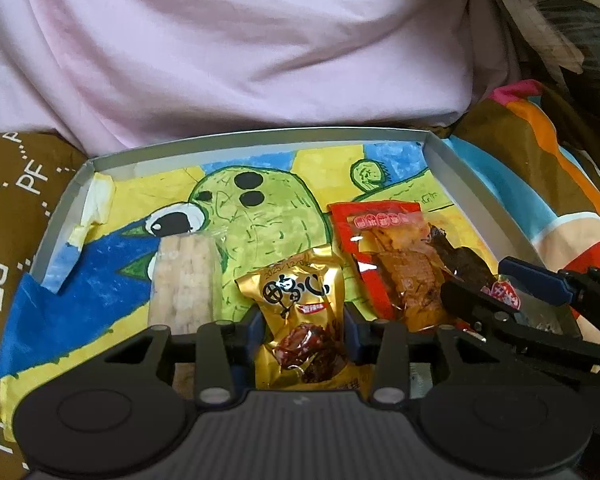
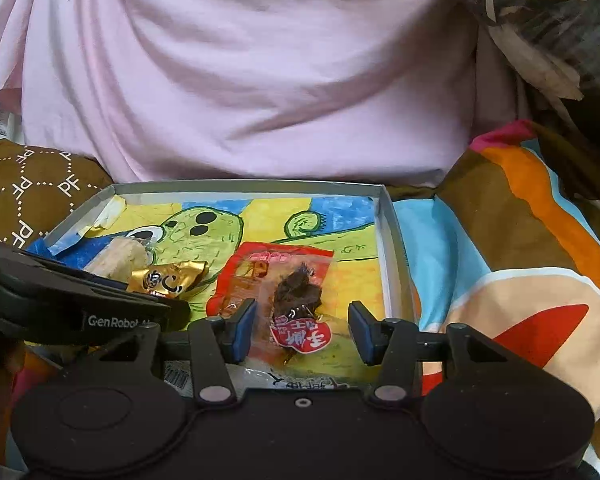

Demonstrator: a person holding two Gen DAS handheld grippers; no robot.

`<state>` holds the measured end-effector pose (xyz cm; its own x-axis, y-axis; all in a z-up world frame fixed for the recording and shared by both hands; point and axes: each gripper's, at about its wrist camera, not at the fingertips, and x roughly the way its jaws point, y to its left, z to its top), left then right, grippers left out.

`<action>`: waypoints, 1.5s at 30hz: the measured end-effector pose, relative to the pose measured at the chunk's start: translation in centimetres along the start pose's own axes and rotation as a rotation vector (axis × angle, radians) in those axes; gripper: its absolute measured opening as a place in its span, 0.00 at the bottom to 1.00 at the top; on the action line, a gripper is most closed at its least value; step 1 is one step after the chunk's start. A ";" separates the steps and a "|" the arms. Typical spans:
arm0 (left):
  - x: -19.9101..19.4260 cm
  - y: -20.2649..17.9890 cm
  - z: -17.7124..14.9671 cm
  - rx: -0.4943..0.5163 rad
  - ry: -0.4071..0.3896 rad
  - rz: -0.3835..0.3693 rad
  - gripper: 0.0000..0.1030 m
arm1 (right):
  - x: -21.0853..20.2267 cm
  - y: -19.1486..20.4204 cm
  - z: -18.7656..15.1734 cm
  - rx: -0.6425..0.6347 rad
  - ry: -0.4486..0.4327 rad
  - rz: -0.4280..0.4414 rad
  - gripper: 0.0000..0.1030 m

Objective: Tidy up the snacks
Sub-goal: 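Lower both snacks into the tray and open both grippers, then raise both open tools away from the tray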

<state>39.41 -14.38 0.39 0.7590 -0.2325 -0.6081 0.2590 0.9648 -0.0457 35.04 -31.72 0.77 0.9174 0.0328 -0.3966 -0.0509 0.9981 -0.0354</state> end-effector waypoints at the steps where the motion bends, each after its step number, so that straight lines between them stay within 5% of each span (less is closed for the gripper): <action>1: 0.0 0.0 0.0 0.000 0.002 -0.001 0.46 | 0.0 0.0 0.0 -0.001 -0.001 -0.001 0.50; 10: -0.5 0.5 0.1 -0.038 0.002 -0.010 0.60 | -0.6 -0.1 -0.1 -0.011 -0.008 -0.006 0.57; 15: -2.0 0.5 0.5 -0.066 -0.041 -0.012 0.79 | -2.1 -0.7 0.2 -0.001 -0.030 -0.022 0.75; 22: -5.1 -0.3 0.9 -0.057 -0.108 -0.015 0.97 | -5.7 -1.6 0.9 0.000 -0.069 -0.041 0.89; 27: -8.4 -0.9 0.7 -0.038 -0.166 -0.011 1.00 | -8.7 -1.6 1.5 0.012 -0.099 -0.042 0.99; 45: -20.8 -1.6 -3.4 0.005 -0.250 0.028 1.00 | -21.4 1.4 0.9 -0.002 -0.146 -0.031 0.99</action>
<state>21.18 -10.67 10.46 0.8900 -0.2298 -0.3939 0.2387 0.9707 -0.0270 15.65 -30.96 10.01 0.9662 0.0095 -0.2576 -0.0224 0.9986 -0.0473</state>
